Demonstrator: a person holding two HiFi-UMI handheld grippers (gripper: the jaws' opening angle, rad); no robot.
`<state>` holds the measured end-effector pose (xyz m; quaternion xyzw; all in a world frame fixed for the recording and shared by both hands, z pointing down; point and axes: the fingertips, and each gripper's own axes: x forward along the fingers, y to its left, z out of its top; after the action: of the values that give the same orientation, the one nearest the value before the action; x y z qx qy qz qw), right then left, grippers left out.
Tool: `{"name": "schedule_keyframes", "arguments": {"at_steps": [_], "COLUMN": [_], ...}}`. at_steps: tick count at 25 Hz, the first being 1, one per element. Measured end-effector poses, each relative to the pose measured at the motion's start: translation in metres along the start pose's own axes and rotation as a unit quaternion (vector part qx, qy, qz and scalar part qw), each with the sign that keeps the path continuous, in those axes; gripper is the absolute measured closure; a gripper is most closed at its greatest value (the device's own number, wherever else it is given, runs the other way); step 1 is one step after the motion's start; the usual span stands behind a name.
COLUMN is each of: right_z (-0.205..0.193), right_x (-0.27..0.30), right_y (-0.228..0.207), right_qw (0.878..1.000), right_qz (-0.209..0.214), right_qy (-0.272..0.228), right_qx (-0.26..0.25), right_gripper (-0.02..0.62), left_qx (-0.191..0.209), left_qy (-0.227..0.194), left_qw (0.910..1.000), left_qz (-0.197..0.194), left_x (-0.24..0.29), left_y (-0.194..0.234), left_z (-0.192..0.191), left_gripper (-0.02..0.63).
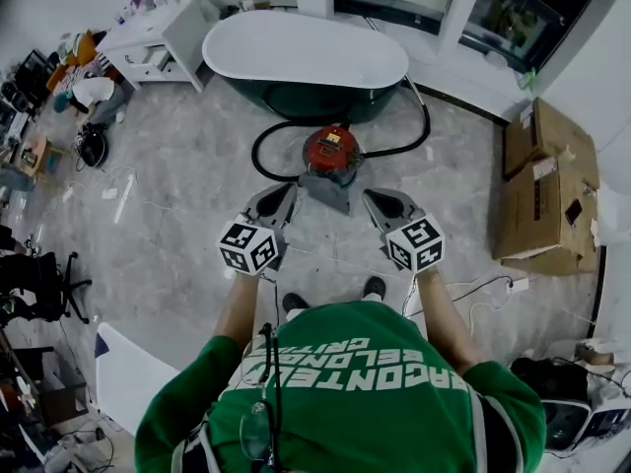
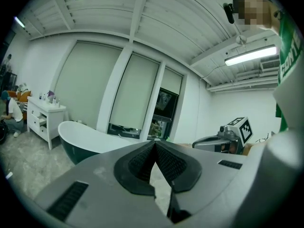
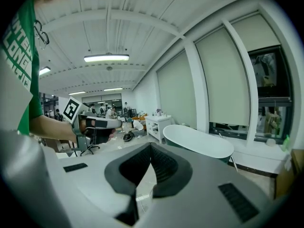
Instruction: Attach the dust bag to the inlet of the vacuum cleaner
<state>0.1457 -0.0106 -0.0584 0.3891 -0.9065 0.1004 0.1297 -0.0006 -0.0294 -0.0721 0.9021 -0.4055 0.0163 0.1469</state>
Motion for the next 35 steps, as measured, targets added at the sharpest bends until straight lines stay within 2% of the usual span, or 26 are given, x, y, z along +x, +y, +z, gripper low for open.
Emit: {"name": "schedule_keyframes", "arguments": {"at_steps": [12, 20, 35], "right_z": [0.019, 0.013, 0.005], "right_x": [-0.018, -0.027, -0.034], "right_y": [-0.011, -0.017, -0.024], "right_qw": [0.999, 0.999, 0.998], "right_qz": [-0.031, -0.03, -0.053], "right_qy": [-0.022, -0.022, -0.022], "right_qx": [0.011, 0.015, 0.028], "right_gripper": [0.586, 0.586, 0.586], "left_qx": [-0.025, -0.016, -0.01], "left_qy": [-0.024, -0.03, -0.025], "left_qw": [0.9993, 0.9994, 0.9996], "left_qz": [-0.01, -0.007, -0.004], "left_x": [0.008, 0.013, 0.007], "left_y": [-0.015, -0.025, -0.031], "left_z": [-0.004, -0.001, -0.004], "left_gripper": [0.603, 0.603, 0.603]}}
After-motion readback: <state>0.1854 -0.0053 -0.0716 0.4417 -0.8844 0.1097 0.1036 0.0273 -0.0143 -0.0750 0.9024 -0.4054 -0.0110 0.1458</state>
